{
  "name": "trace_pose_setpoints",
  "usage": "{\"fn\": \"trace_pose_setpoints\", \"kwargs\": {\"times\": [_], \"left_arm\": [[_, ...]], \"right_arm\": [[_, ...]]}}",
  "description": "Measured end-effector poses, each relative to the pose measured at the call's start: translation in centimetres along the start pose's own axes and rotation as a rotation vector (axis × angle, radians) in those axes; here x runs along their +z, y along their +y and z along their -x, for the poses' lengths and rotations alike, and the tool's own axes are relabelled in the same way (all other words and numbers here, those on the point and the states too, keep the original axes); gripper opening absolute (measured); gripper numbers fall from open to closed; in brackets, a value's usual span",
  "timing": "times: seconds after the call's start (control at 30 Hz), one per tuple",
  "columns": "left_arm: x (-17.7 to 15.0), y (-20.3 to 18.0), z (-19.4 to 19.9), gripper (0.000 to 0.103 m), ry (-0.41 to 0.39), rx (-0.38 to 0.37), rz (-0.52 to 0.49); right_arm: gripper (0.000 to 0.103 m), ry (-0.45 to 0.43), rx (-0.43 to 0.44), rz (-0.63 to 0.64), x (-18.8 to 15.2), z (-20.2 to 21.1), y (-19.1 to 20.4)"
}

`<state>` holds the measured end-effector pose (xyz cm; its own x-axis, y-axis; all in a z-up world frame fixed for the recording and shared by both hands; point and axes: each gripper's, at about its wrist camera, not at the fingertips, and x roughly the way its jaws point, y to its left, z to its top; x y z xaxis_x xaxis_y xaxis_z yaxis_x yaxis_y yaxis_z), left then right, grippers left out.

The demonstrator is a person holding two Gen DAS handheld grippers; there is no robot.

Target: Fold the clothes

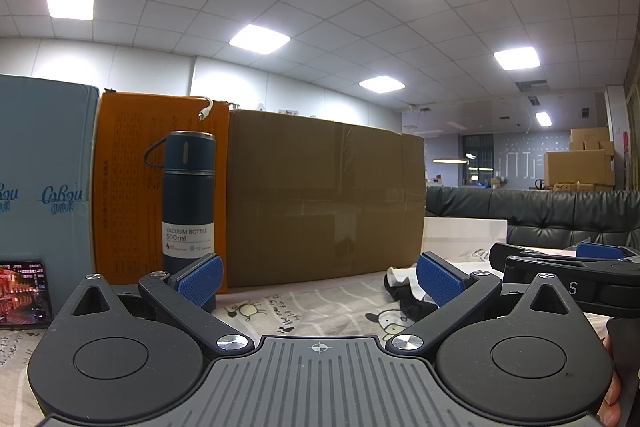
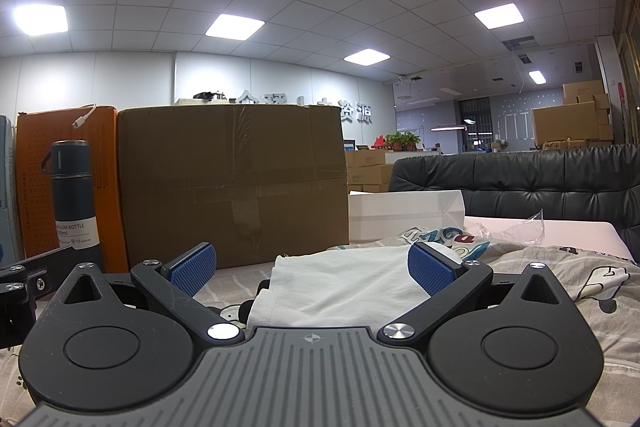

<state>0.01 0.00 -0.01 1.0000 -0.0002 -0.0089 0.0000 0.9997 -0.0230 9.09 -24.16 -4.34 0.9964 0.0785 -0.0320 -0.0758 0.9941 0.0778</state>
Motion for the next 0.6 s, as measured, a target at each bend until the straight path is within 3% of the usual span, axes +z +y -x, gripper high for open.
{"fn": "trace_pose_setpoints", "kwargs": {"times": [0.6], "left_arm": [[-0.06,-0.03,-0.08,0.103,0.000,0.000,-0.005]], "right_arm": [[0.103,0.001,0.001,-0.001,0.02,-0.04,0.07]]}}
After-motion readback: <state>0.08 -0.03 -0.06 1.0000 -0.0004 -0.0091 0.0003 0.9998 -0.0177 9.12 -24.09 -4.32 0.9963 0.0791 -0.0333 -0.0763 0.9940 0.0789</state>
